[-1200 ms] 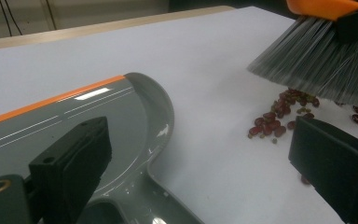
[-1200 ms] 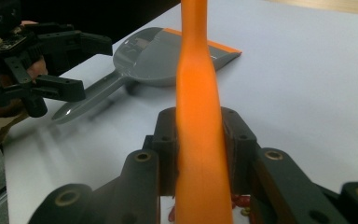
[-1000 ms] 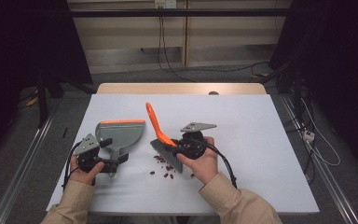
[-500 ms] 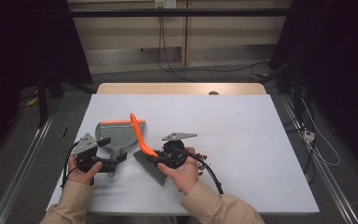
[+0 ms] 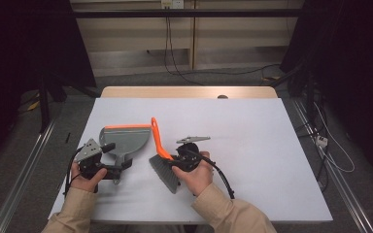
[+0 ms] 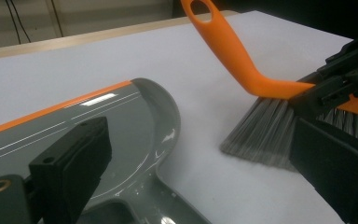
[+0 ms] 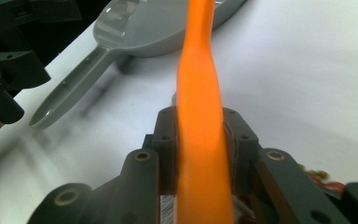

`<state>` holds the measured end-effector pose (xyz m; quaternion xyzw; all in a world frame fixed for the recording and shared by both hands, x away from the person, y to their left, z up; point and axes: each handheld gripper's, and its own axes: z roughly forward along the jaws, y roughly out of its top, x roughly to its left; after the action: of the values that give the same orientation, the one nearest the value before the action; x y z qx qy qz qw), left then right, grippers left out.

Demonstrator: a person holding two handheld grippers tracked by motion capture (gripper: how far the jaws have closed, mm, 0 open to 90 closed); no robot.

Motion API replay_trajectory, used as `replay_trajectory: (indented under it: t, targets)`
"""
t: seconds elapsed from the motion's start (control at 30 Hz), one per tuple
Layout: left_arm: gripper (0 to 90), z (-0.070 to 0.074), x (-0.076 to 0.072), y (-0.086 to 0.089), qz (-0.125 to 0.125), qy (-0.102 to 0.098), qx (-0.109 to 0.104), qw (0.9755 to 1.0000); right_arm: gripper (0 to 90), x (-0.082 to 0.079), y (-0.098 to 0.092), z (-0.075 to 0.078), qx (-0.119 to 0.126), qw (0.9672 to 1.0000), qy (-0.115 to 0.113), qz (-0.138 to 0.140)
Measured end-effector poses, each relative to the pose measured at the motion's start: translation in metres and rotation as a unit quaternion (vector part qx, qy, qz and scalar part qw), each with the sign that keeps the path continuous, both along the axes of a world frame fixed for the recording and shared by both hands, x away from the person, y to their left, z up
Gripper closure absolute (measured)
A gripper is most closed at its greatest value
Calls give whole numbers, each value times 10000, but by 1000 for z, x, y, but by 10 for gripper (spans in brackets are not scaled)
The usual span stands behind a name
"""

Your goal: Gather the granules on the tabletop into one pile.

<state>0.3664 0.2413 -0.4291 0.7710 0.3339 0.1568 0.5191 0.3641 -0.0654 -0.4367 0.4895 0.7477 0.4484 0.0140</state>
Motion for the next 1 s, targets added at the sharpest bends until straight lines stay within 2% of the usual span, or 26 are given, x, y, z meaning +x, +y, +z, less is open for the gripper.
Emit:
replay_trajectory:
  t: [0.43,0.77,1.0]
  targets:
    - [56,-1,0,-2,-34,5,49,10000,704,2,-29,-1,-55,9994,125,-304]
    - [56,-2,0,-4,-29,17,62,10000,701,0,-57,-2,-11,9979,260,-593]
    - [56,-2,1,-5,-42,7,97,9999,699,-3,-72,-3,16,9969,269,-735]
